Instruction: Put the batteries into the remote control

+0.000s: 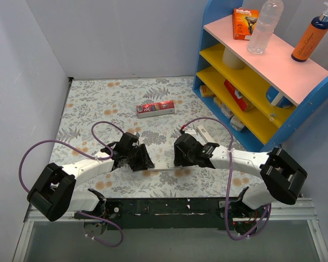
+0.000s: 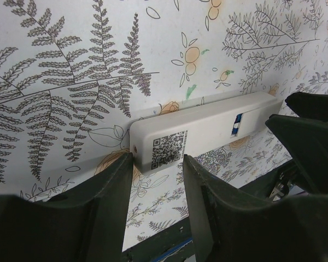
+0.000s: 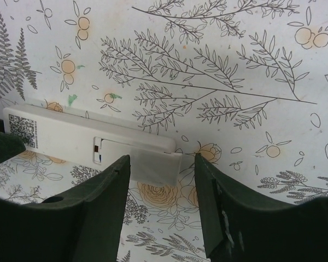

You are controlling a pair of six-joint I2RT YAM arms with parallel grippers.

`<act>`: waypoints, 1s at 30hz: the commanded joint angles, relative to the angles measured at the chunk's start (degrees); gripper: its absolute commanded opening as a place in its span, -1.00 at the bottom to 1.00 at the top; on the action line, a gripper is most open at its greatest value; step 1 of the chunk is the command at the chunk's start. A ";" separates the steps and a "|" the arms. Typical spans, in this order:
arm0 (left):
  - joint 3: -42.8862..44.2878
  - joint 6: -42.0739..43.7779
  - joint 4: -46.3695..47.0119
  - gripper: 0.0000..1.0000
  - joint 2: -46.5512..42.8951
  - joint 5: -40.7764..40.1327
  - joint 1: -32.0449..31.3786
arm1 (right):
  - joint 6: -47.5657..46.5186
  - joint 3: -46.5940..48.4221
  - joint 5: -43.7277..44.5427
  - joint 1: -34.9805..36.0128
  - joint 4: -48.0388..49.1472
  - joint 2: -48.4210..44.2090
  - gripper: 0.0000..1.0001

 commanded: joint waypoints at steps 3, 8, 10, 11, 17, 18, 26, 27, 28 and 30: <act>-0.18 0.08 0.55 -0.18 -1.74 0.83 -0.09 | -0.55 1.81 -0.19 -0.27 0.55 1.63 0.14; -0.18 0.08 0.55 -0.18 -1.65 0.83 -0.09 | -0.55 1.37 -1.95 -0.27 0.20 2.77 0.11; -0.27 0.08 0.63 -0.18 -1.65 0.92 -0.09 | -0.55 1.28 -2.57 -0.18 -0.24 3.21 0.09; -0.27 0.08 0.72 -0.18 -1.73 0.83 0.00 | -0.55 1.28 -2.92 -0.26 -0.59 3.30 0.09; -0.35 0.08 0.72 -0.18 -1.82 1.00 -0.09 | -0.63 1.63 -4.06 -0.18 -1.91 4.01 -0.02; -0.27 0.17 0.72 -0.18 -1.82 1.09 0.00 | -0.64 1.81 -4.15 -0.18 -2.17 4.18 -0.02; -0.35 0.08 0.72 -0.18 -2.00 1.27 0.00 | -0.64 1.54 -5.03 0.09 -2.97 5.85 -0.03; -0.35 0.17 0.72 -0.18 -2.00 1.18 0.00 | -0.72 1.46 -4.77 0.26 -3.05 6.11 -0.03; -0.35 0.17 0.81 -0.18 -2.00 1.35 -0.09 | -0.98 1.37 -4.33 0.44 -2.88 6.03 -0.03; -0.53 0.17 0.72 -0.18 -2.00 1.36 0.00 | -1.86 0.84 -2.05 1.14 -1.74 5.42 -0.03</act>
